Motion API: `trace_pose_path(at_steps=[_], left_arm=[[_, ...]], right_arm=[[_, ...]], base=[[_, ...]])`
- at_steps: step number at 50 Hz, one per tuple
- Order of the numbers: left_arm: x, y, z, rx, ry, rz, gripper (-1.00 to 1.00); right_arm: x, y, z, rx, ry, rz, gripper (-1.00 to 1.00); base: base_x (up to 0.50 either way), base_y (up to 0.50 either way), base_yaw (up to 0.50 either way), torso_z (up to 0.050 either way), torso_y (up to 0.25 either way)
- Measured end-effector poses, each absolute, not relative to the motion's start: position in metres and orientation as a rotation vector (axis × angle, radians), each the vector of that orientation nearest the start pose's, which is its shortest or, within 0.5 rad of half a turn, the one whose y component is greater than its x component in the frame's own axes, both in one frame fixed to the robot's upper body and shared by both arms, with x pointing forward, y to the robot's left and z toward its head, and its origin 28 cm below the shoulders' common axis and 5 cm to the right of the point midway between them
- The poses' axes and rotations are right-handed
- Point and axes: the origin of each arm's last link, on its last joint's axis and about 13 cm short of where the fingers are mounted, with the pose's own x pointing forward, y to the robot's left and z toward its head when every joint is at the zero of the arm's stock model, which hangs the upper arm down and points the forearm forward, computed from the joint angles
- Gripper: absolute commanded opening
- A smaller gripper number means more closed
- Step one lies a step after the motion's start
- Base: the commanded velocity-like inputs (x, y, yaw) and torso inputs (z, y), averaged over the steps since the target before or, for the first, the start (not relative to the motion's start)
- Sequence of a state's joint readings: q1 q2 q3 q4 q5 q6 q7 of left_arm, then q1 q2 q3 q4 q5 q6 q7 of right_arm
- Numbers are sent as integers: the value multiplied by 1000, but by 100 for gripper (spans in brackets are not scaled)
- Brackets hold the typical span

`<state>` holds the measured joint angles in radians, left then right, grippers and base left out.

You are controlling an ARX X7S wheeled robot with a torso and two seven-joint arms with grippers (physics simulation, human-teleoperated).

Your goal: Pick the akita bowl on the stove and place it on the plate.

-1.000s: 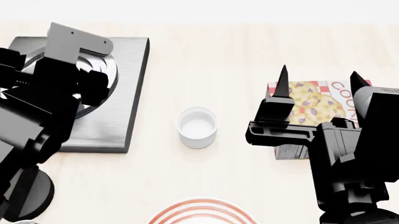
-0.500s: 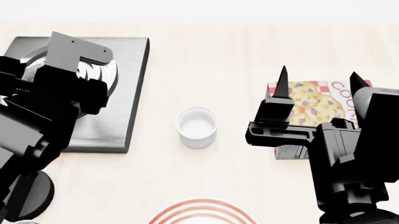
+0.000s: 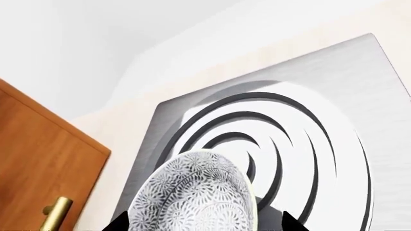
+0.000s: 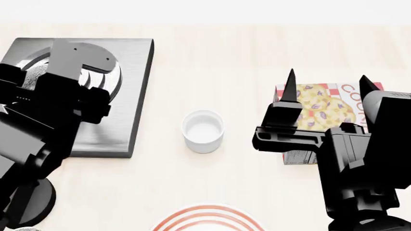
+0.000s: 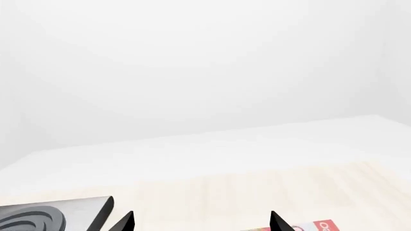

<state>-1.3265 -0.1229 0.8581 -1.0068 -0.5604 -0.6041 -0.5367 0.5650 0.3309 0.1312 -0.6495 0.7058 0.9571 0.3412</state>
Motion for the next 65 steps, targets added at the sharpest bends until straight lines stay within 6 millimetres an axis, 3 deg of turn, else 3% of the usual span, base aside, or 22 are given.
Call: trace_pose_path(at_steps=[60,61,65], left_arm=[[413,211,173,467,355,323,100],[412,211,173,467,355,323,-100],[412,211,173,465,356,318,-100]], right_arm=[[244,-137,221,122,-222,29,100],[244,-137,221,122,-222,29,100],[244,-137,221,122,-222,29,100]], base=[[0,0,0,0,0],[0,0,0,0,0],[0,0,0,0,0]])
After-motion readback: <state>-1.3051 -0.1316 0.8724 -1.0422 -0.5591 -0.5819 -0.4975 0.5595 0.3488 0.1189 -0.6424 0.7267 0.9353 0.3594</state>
